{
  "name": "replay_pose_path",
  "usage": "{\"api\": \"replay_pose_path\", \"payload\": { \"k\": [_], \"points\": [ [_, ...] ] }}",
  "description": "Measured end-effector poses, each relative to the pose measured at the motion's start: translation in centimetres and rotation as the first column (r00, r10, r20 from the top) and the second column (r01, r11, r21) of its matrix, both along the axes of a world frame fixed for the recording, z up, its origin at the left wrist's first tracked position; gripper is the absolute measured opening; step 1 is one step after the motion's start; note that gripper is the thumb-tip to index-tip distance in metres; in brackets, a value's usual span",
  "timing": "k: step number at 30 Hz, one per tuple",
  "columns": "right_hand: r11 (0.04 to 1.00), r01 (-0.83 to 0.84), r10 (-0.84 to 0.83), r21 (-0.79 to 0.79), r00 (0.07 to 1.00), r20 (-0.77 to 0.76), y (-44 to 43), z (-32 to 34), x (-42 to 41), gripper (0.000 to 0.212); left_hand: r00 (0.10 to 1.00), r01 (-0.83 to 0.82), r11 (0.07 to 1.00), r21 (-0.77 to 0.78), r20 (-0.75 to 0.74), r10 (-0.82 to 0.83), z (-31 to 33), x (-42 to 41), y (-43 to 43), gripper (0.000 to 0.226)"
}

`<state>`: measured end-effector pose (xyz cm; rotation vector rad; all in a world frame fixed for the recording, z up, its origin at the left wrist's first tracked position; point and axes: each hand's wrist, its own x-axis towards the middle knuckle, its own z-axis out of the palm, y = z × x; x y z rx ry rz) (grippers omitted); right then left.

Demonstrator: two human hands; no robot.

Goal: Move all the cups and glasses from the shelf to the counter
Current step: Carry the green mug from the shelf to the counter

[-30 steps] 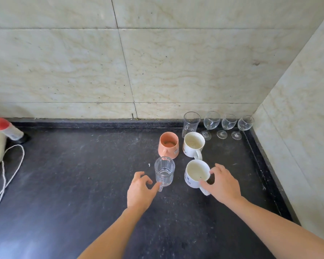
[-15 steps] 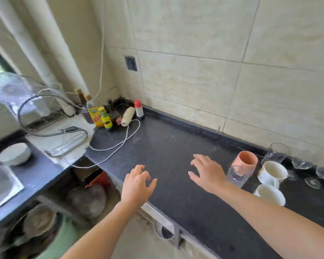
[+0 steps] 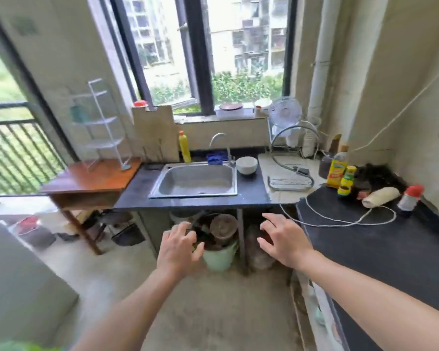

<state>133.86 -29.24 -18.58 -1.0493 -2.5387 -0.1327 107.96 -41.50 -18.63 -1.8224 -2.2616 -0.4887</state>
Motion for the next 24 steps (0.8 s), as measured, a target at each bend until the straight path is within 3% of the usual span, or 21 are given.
{"api": "replay_pose_path", "payload": {
  "k": [5,11,17,24],
  "points": [
    [0.959,-0.285,0.284,0.002,0.958,0.035,-3.1,-0.4,-9.3,0.032,0.959,-0.279,0.960,-0.002,0.045,0.278,0.1,-4.0,-9.8,0.024],
    [0.851,-0.526,0.525,0.012,0.850,0.033,-9.8,-0.4,-21.1,0.031,0.846,-0.532,0.847,-0.007,0.024,0.532,0.5,-10.6,-20.3,0.022],
    [0.805,-0.590,0.593,0.058,0.804,-0.044,-14.2,1.4,-33.4,0.034,0.777,-0.625,0.779,0.040,-0.069,0.626,3.1,-19.6,-26.1,0.022],
    [0.815,-0.577,0.579,0.056,0.804,-0.133,-16.6,3.3,-45.0,0.033,0.772,-0.622,0.781,0.056,-0.126,0.623,5.3,-30.5,-27.9,0.022]
  ]
}}
